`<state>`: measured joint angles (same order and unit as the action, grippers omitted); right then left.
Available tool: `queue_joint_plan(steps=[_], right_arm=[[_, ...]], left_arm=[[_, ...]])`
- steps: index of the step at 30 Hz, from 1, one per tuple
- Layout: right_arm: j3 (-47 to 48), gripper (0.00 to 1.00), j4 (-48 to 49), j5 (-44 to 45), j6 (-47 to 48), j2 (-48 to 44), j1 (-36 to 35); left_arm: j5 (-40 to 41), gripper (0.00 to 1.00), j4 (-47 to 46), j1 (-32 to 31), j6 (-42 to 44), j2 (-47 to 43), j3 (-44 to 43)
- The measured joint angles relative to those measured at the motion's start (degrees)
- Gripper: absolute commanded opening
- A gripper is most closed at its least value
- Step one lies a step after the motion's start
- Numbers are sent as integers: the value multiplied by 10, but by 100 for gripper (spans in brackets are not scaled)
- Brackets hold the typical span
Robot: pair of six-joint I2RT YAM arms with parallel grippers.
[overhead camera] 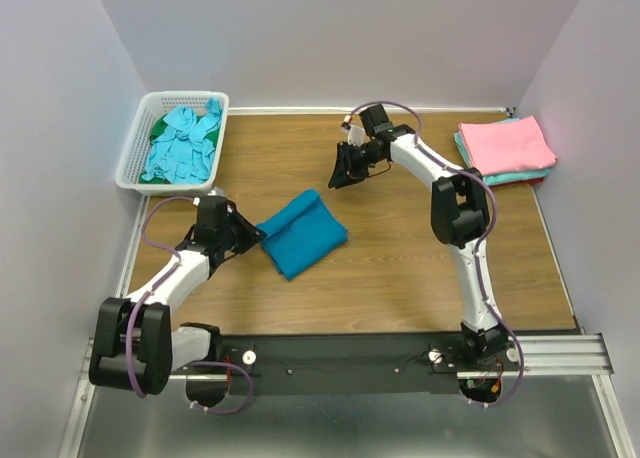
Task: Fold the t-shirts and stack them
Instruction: Fold the tshirt
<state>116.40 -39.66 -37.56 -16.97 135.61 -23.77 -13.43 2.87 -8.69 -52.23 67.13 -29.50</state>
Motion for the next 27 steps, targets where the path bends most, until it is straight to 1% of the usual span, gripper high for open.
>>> queue_joint_plan(steps=[1,2,4,5,7,8,10,13,15,16,17,18,19,20,22,27], right_arm=[[2,47,1,5,-2,7,3],[2,50,2,7,-1,9,4],[2,52,2,13,-3,9,6],[2,55,5,19,-3,7,8],[-10,55,18,29,-4,-4,9],[-30,55,24,39,-4,-23,9],[-62,55,31,46,-5,-56,9],[-128,52,67,37,-8,-132,9],[-158,48,108,14,-15,-169,9],[-172,47,128,0,-24,-183,7],[-185,47,154,-14,-35,-192,6],[-196,47,179,-27,-45,-197,3],[-200,47,192,-33,-52,-197,1],[-203,47,219,-49,-69,-189,-7],[-201,47,252,-65,-87,-167,-21],[-171,47,347,-97,-148,-68,-67]], left_arm=[[5,31,1,0,-4,6,5],[13,43,1,1,-8,12,6],[28,54,4,1,-11,10,0],[34,63,4,1,-10,7,-4],[53,68,12,1,-5,-11,-21],[66,68,19,1,0,-28,-31],[85,66,29,1,9,-65,-47],[110,58,38,-4,28,-122,-61],[117,49,41,-15,34,-143,-62],[117,45,44,-30,35,-152,-61],[116,39,41,-47,35,-154,-56],[115,37,36,-55,35,-154,-51],[111,35,34,-69,32,-150,-41],[104,31,23,-81,31,-140,-27],[99,28,3,-90,28,-104,-13],[80,24,-75,-71,15,14,-9]])
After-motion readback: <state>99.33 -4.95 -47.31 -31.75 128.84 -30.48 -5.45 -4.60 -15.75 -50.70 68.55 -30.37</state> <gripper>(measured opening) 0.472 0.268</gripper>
